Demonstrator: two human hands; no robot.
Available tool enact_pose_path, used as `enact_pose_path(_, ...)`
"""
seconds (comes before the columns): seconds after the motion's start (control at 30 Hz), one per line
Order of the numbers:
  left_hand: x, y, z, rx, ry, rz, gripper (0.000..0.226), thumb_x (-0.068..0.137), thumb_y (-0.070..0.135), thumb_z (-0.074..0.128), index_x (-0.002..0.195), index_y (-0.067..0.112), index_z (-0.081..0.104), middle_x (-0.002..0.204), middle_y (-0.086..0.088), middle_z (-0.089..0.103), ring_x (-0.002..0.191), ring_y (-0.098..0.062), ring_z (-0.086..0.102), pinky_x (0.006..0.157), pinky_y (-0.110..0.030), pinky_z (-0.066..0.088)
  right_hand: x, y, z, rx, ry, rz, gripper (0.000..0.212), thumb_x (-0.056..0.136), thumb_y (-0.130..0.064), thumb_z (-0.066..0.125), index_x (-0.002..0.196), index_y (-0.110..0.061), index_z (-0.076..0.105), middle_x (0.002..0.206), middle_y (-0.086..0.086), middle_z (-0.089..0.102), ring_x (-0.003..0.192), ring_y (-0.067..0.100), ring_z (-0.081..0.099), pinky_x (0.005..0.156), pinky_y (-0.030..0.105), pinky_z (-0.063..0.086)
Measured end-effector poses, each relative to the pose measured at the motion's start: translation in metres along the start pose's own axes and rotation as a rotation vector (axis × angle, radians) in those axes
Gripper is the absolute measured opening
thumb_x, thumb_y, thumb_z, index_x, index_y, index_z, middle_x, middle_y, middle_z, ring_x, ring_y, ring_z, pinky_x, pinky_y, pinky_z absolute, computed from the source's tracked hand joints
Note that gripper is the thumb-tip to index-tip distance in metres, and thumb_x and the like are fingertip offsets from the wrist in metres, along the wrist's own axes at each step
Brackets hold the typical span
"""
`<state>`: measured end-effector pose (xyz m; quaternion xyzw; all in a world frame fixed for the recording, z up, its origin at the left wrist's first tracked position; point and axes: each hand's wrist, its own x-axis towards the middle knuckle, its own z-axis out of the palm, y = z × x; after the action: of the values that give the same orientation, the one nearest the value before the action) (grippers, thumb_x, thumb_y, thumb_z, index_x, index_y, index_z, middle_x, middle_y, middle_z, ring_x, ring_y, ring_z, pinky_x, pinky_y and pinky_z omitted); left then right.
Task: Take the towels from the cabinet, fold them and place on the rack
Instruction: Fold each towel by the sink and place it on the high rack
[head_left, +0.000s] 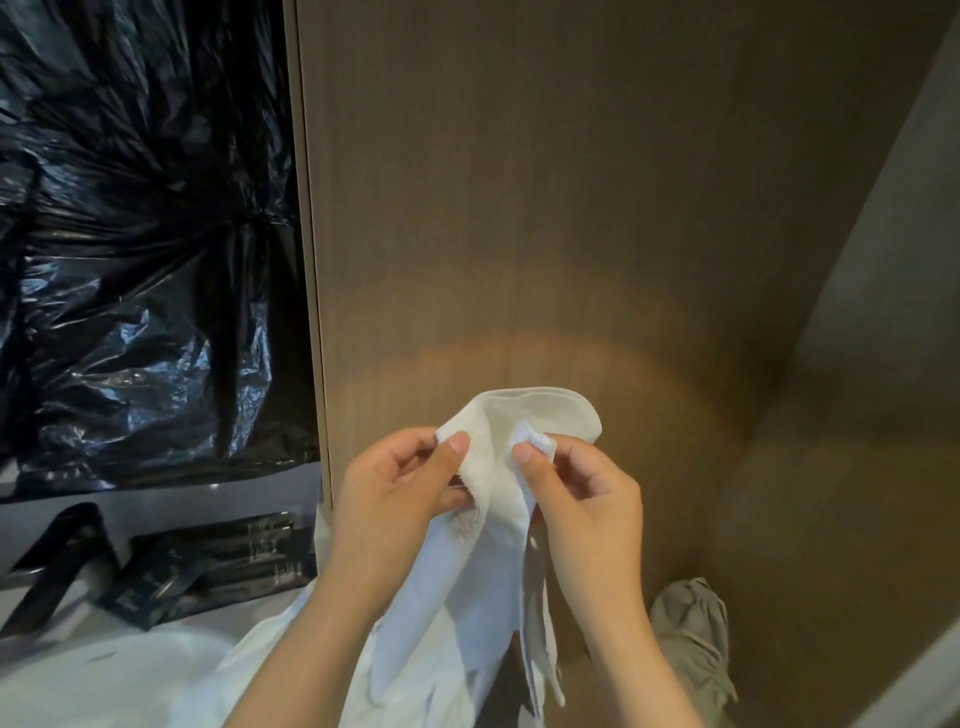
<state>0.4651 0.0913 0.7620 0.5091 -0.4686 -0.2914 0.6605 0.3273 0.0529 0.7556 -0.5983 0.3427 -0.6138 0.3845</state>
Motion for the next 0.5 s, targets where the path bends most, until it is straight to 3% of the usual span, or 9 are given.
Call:
enact_pose_path(0.17,-0.003,0.009,-0.001,0.003,-0.053,0.072,0.015,0.09,0.022,0.062,0.094,0.014,0.073,0.082,0.001,0.075,0.075,-0.013,0.072,0.064,-0.018,0.056,-0.003,-0.007,-0.001,0.022,-0.107,-0.008,0.013,0.092,-0.025,0.065,0.093,-0.027,0.077,0.084,-0.001,0.075,0.075,0.021,0.069,0.065,0.022,0.055)
enact_pose_path(0.33,-0.004,0.01,-0.009,0.039,-0.053,0.09,0.014,0.091,0.02,0.061,0.091,0.013,0.074,0.08,-0.001,0.073,0.073,-0.013,0.071,0.064,-0.018,0.056,-0.003,-0.009,-0.005,0.114,-0.238,0.037,0.031,0.098,-0.03,0.048,0.103,-0.017,0.076,0.088,0.006,0.075,0.078,0.022,0.072,0.07,0.026,0.057)
enact_pose_path(0.5,-0.006,0.013,-0.016,0.032,-0.098,0.088,0.018,0.09,0.023,0.06,0.095,0.013,0.074,0.085,0.001,0.075,0.078,-0.013,0.072,0.067,-0.019,0.057,0.002,-0.009,-0.006,0.152,-0.274,0.115,0.03,0.086,-0.03,0.064,0.115,-0.021,0.064,0.091,0.006,0.075,0.076,0.021,0.073,0.066,0.024,0.057)
